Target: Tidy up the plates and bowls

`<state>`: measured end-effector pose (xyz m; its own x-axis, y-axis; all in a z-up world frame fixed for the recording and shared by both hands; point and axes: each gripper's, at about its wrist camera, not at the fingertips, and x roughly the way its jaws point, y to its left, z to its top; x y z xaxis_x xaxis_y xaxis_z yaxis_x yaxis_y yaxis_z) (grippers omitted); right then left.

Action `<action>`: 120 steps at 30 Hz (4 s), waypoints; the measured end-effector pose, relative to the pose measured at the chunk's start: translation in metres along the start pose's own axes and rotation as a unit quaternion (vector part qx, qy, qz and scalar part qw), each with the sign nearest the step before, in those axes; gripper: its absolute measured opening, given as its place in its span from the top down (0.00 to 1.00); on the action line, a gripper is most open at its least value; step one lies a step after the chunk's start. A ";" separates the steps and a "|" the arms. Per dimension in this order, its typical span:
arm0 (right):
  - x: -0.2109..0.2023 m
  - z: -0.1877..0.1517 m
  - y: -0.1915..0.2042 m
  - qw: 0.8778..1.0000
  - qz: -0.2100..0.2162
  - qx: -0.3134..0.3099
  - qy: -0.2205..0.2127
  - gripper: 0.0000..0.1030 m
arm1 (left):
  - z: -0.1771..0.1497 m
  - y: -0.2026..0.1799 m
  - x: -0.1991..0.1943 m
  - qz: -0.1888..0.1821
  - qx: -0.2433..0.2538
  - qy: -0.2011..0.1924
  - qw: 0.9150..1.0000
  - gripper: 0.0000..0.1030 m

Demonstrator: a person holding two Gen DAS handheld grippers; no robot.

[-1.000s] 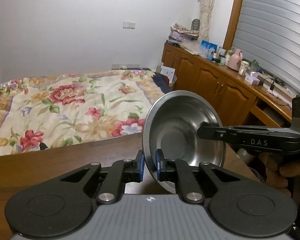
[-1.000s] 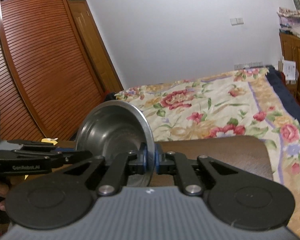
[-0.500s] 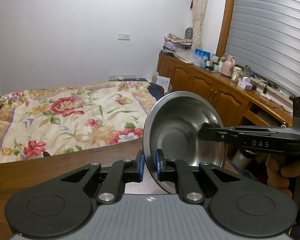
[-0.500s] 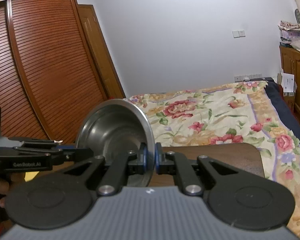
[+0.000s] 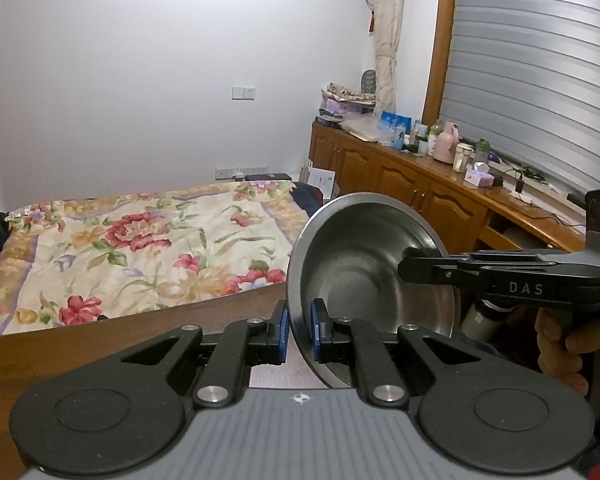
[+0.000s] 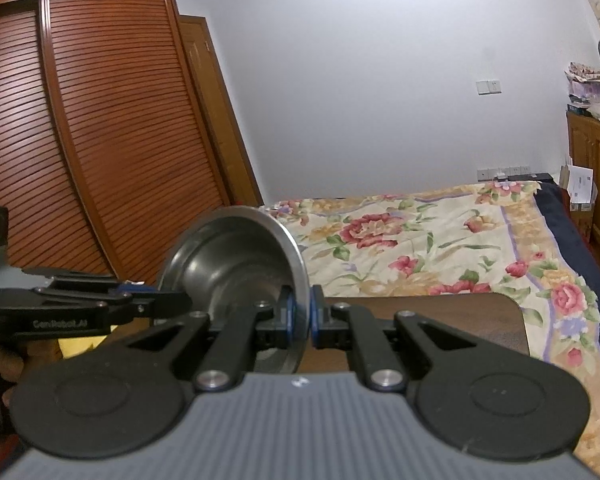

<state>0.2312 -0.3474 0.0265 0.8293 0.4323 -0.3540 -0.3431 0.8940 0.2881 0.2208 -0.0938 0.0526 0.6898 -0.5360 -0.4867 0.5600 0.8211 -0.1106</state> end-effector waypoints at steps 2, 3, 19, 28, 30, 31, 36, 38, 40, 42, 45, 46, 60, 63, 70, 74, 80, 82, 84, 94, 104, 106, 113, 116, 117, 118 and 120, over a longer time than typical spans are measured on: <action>-0.004 -0.002 0.003 1.000 0.001 -0.003 0.002 0.91 | -0.003 -0.002 -0.005 0.000 0.001 -0.001 1.000 0.88; -0.005 -0.004 0.004 1.000 0.001 -0.005 0.003 0.91 | -0.005 -0.002 -0.007 -0.001 0.001 -0.002 1.000 0.88; -0.019 -0.049 0.020 0.998 0.007 0.012 0.054 0.91 | -0.054 -0.009 -0.032 -0.024 -0.022 0.026 0.999 0.88; -0.026 -0.075 0.023 0.997 0.005 0.024 0.074 0.91 | -0.082 -0.015 -0.038 -0.036 -0.028 0.049 0.998 0.88; -0.026 -0.079 0.022 0.997 0.004 0.029 0.077 0.91 | -0.087 -0.017 -0.038 -0.037 -0.028 0.052 0.998 0.88; -0.026 -0.080 0.022 0.996 0.004 0.031 0.078 0.91 | -0.089 -0.017 -0.038 -0.038 -0.028 0.054 0.997 0.88; -0.028 -0.088 0.024 0.996 -0.004 0.026 0.082 0.91 | -0.097 -0.021 -0.036 -0.038 -0.027 0.063 0.997 0.88; -0.029 -0.090 0.025 0.996 -0.007 0.022 0.082 0.91 | -0.101 -0.023 -0.035 -0.036 -0.023 0.066 0.997 0.88; -0.029 -0.093 0.025 0.996 -0.010 0.020 0.082 0.91 | -0.103 -0.024 -0.035 -0.034 -0.022 0.067 0.997 0.88; -0.030 -0.095 0.024 0.996 -0.011 0.019 0.081 0.91 | -0.106 -0.024 -0.035 -0.032 -0.020 0.067 0.997 0.88; -0.030 -0.098 0.024 0.996 -0.015 0.017 0.083 0.90 | -0.109 -0.026 -0.033 -0.028 -0.017 0.069 0.997 0.88; -0.030 -0.099 0.025 0.996 -0.017 0.015 0.083 0.90 | -0.111 -0.027 -0.033 -0.027 -0.015 0.070 0.997 0.88; -0.028 -0.107 0.031 0.996 -0.042 -0.020 0.078 0.89 | -0.118 -0.030 -0.026 -0.011 -0.002 0.072 0.997 0.88; -0.027 -0.108 0.032 0.995 -0.049 -0.030 0.077 0.89 | -0.121 -0.031 -0.023 -0.006 0.000 0.072 0.997 0.88; -0.026 -0.108 0.038 0.993 -0.067 -0.063 0.073 0.88 | -0.121 -0.030 -0.021 -0.006 -0.008 0.072 0.997 0.88; -0.025 -0.107 0.039 0.992 -0.070 -0.072 0.074 0.87 | -0.124 -0.029 -0.023 -0.008 -0.016 0.068 0.998 0.88; -0.026 -0.106 0.039 0.992 -0.070 -0.071 0.076 0.86 | -0.124 -0.024 -0.028 -0.006 -0.025 0.058 0.998 0.88; -0.031 -0.102 0.040 0.992 -0.073 -0.072 0.069 0.86 | -0.123 -0.022 -0.031 -0.003 -0.030 0.055 0.998 0.88; -0.038 -0.098 0.039 0.993 -0.073 -0.070 0.061 0.86 | -0.121 -0.024 -0.036 0.001 -0.029 0.050 0.998 0.88; -0.075 -0.092 0.037 0.995 -0.086 -0.037 0.016 0.75 | -0.116 -0.033 -0.063 0.023 -0.034 0.010 0.999 0.40; -0.079 -0.109 0.036 0.992 -0.124 -0.033 -0.011 0.12 | -0.125 -0.035 -0.067 0.072 -0.028 0.006 0.997 0.00; -0.079 -0.112 0.036 0.991 -0.126 -0.031 -0.019 0.06 | -0.128 -0.035 -0.065 0.081 -0.024 0.012 0.996 0.00; -0.075 -0.119 0.032 0.992 -0.122 -0.019 -0.016 0.00 | -0.135 -0.032 -0.058 0.107 -0.027 0.031 0.993 0.00; -0.071 -0.124 0.033 0.992 -0.127 -0.018 -0.013 0.00 | -0.137 -0.032 -0.058 0.111 -0.030 0.034 0.993 0.00; -0.070 -0.126 0.034 0.991 -0.129 -0.018 -0.013 0.00 | -0.137 -0.033 -0.058 0.113 -0.030 0.035 0.993 0.00; -0.069 -0.127 0.034 0.991 -0.132 -0.017 -0.013 0.00 | -0.138 -0.033 -0.059 0.115 -0.030 0.035 0.992 0.00; -0.068 -0.129 0.034 0.991 -0.132 -0.014 -0.012 0.00 | -0.138 -0.033 -0.060 0.117 -0.030 0.034 0.992 0.00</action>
<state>0.1061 -0.3310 -0.0537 0.9021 0.1804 -0.3920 -0.1249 0.9787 0.1630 0.0976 -0.0616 -0.0343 0.7638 -0.3175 -0.5619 0.3593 0.9324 -0.0384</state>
